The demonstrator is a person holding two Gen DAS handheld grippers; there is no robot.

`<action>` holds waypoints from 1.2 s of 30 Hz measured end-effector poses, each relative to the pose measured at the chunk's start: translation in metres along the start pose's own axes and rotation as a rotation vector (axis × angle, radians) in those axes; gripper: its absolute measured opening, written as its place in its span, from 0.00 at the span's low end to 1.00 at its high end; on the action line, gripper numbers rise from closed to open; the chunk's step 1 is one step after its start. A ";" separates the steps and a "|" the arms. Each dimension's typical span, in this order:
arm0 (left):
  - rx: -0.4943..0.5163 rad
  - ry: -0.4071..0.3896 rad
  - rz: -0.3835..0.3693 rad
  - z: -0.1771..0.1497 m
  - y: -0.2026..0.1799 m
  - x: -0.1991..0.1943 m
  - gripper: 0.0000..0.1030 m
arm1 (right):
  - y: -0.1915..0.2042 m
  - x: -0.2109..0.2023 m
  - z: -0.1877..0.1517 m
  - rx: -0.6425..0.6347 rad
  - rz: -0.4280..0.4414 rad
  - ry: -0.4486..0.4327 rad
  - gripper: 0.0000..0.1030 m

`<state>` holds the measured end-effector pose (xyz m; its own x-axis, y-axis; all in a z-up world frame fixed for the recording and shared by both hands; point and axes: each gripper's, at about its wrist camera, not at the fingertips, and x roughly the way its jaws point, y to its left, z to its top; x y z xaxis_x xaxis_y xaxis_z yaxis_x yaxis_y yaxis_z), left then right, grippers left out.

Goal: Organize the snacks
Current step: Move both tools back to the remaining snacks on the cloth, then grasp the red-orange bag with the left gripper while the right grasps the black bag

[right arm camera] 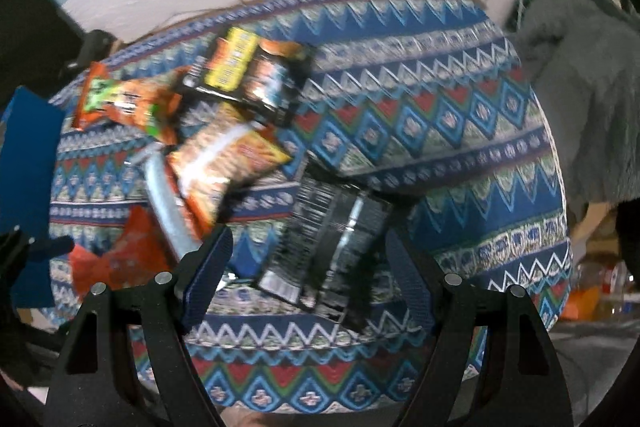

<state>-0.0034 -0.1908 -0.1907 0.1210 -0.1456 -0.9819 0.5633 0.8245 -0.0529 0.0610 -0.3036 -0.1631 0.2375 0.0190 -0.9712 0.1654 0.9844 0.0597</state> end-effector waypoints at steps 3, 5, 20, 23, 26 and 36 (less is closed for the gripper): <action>0.000 0.027 -0.006 -0.002 -0.005 0.011 0.77 | -0.004 0.010 -0.002 0.018 -0.013 0.028 0.76; 0.008 0.037 0.010 -0.002 -0.007 0.018 0.77 | -0.004 0.016 -0.001 0.022 -0.022 0.040 0.76; -0.012 0.015 -0.026 -0.006 -0.002 0.038 0.64 | 0.002 0.064 -0.001 0.043 -0.079 0.106 0.76; -0.015 0.005 -0.017 -0.009 0.002 0.033 0.57 | 0.003 0.073 0.000 0.019 -0.094 0.106 0.76; -0.027 -0.004 -0.013 -0.011 0.005 0.030 0.49 | 0.012 0.077 0.003 -0.034 -0.108 0.097 0.67; -0.141 -0.029 -0.003 -0.010 0.053 0.015 0.36 | 0.030 0.047 -0.005 -0.135 -0.096 0.043 0.53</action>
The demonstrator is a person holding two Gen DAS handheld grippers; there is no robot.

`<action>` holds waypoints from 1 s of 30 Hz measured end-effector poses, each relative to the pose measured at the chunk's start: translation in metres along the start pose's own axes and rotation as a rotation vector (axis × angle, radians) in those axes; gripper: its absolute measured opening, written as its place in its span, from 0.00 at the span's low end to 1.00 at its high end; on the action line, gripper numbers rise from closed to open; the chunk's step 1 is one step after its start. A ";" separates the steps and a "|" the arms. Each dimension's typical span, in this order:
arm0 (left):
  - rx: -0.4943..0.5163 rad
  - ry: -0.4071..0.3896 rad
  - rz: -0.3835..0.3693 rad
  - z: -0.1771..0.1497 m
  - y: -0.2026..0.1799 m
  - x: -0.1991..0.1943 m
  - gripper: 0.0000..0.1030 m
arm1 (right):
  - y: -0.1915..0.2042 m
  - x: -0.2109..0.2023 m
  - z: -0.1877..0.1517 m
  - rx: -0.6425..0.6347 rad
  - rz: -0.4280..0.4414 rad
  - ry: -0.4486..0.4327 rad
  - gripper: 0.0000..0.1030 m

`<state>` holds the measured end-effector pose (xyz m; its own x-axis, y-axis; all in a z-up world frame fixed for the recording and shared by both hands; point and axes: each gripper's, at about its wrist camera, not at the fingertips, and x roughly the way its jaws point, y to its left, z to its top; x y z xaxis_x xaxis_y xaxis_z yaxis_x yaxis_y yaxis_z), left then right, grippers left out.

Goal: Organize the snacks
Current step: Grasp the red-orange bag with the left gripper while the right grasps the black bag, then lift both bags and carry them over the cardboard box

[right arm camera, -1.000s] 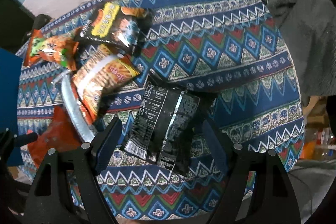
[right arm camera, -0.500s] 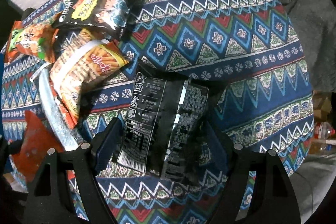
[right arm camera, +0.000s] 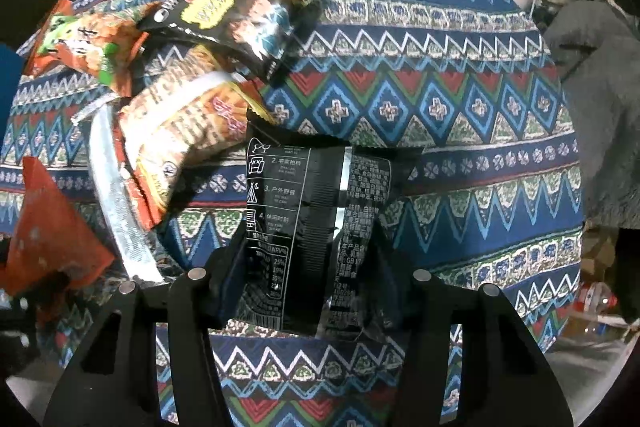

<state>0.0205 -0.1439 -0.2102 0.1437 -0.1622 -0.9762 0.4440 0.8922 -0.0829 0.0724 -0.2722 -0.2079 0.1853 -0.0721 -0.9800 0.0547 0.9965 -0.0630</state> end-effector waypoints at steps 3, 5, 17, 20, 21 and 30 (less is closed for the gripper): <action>-0.035 -0.013 -0.001 -0.002 0.005 -0.012 0.36 | -0.002 -0.014 0.001 -0.009 0.003 -0.033 0.53; -0.048 -0.022 0.002 -0.004 0.007 -0.018 0.36 | -0.006 -0.022 0.004 -0.013 0.014 -0.053 0.53; -0.150 -0.098 0.000 -0.003 0.034 -0.063 0.36 | 0.009 -0.065 0.009 -0.051 0.059 -0.161 0.53; -0.170 -0.117 0.009 -0.001 0.040 -0.071 0.36 | 0.014 -0.073 0.012 -0.054 0.073 -0.180 0.53; -0.177 -0.124 0.012 -0.002 0.044 -0.075 0.36 | 0.016 -0.074 0.014 -0.055 0.077 -0.186 0.53; -0.225 -0.179 0.030 0.003 0.061 -0.098 0.36 | 0.036 -0.097 0.026 -0.083 0.120 -0.241 0.53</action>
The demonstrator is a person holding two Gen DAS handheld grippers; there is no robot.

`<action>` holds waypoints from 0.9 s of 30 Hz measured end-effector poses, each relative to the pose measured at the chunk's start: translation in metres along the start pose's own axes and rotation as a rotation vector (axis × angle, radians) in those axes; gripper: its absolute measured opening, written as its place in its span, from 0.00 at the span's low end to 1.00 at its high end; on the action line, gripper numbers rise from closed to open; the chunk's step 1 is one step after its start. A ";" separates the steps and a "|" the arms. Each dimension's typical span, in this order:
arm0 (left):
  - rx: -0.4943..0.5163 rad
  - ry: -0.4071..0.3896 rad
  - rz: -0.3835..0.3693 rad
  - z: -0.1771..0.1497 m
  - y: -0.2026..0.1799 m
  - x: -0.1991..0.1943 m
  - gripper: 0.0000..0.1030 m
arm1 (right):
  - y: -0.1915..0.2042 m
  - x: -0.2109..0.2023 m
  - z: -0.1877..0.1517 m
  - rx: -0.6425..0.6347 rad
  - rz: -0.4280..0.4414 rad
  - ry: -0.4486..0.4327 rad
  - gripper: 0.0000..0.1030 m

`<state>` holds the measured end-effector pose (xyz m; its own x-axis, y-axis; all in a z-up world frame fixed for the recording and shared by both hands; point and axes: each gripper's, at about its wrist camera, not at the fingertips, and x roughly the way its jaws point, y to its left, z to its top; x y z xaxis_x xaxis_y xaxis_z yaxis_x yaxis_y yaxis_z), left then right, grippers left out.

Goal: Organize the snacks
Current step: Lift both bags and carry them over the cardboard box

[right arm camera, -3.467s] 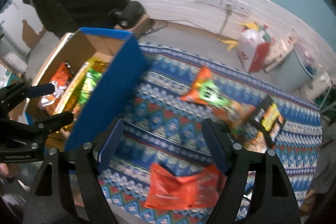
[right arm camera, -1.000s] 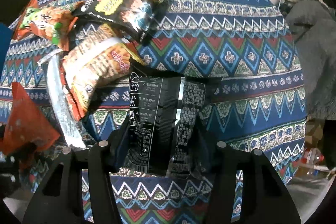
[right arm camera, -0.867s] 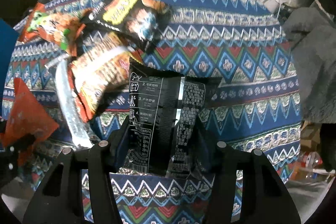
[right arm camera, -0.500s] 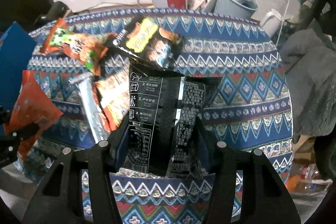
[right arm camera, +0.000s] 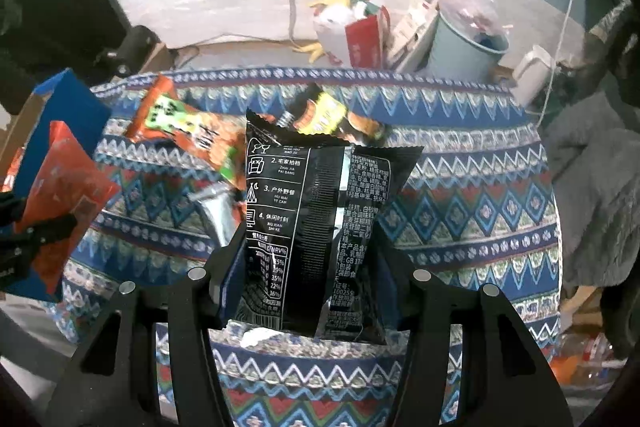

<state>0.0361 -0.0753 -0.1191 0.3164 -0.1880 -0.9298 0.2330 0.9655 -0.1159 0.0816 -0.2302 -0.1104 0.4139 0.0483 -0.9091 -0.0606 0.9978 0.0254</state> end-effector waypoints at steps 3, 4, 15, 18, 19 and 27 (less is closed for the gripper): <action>-0.009 -0.023 0.000 0.003 0.005 -0.010 0.36 | 0.010 -0.004 0.007 -0.015 0.015 -0.016 0.53; -0.013 -0.029 -0.001 0.004 0.007 -0.013 0.36 | 0.013 -0.006 0.009 -0.020 0.020 -0.021 0.53; -0.067 -0.105 -0.030 0.006 0.036 -0.057 0.36 | 0.059 -0.022 0.030 -0.090 0.075 -0.062 0.53; -0.083 -0.127 -0.026 0.005 0.047 -0.069 0.36 | 0.071 -0.023 0.035 -0.105 0.091 -0.066 0.53; -0.087 -0.132 -0.026 0.005 0.050 -0.072 0.36 | 0.075 -0.024 0.037 -0.109 0.093 -0.066 0.53; -0.136 -0.184 -0.001 -0.004 0.085 -0.095 0.36 | 0.115 -0.023 0.050 -0.165 0.118 -0.068 0.53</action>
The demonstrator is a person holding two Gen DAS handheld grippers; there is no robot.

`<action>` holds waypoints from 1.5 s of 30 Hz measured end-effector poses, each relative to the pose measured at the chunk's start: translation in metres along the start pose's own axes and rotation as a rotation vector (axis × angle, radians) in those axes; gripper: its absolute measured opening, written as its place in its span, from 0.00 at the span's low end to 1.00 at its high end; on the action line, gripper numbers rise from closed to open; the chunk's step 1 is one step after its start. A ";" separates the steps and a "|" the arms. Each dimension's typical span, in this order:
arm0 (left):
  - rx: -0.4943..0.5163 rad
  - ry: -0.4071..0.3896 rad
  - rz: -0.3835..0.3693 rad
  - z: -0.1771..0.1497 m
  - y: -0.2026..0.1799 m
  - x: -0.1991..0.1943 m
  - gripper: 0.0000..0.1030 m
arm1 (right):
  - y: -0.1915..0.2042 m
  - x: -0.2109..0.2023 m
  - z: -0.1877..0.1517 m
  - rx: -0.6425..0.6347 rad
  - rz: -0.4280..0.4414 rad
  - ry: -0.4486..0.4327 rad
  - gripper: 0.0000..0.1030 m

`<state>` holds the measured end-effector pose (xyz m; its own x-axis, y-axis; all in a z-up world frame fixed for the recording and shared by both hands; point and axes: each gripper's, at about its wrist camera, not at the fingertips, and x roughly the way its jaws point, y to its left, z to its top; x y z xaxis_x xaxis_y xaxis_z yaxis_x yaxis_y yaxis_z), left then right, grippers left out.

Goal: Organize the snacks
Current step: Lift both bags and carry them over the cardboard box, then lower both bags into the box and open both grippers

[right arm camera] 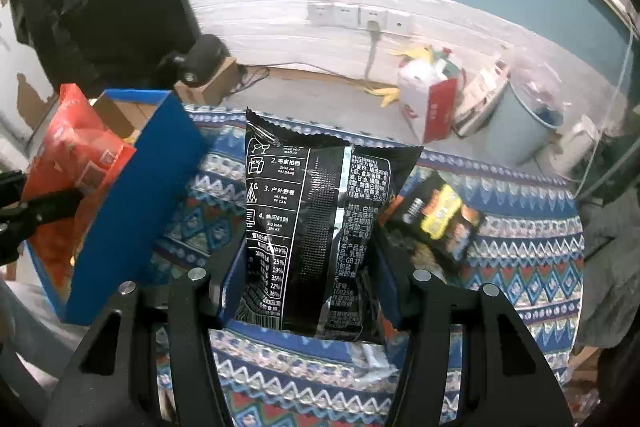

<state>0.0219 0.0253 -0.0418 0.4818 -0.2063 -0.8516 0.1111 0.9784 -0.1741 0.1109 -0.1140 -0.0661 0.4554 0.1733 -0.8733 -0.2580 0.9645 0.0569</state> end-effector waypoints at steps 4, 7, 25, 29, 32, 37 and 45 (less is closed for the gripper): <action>-0.030 -0.014 0.010 -0.002 0.021 -0.007 0.36 | 0.021 0.004 0.007 -0.024 0.013 0.002 0.53; -0.053 -0.020 0.016 -0.005 0.033 -0.012 0.36 | 0.036 0.006 0.014 -0.042 0.028 0.003 0.53; -0.227 -0.019 0.089 -0.024 0.128 -0.014 0.36 | 0.143 0.026 0.052 -0.151 0.145 0.008 0.53; -0.251 -0.014 0.102 -0.029 0.140 -0.012 0.36 | 0.165 0.032 0.059 -0.174 0.171 0.012 0.53; -0.271 -0.009 0.113 -0.031 0.150 -0.011 0.37 | 0.180 0.037 0.061 -0.191 0.185 0.020 0.53; -0.301 0.000 0.127 -0.034 0.164 -0.008 0.37 | 0.200 0.050 0.062 -0.216 0.200 0.043 0.53; -0.316 -0.004 0.153 -0.037 0.174 -0.012 0.38 | 0.218 0.065 0.061 -0.229 0.214 0.076 0.53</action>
<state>0.0032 0.1982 -0.0800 0.4758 -0.0562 -0.8778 -0.2373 0.9527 -0.1897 0.1361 0.1194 -0.0808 0.3069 0.3440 -0.8874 -0.5300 0.8362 0.1409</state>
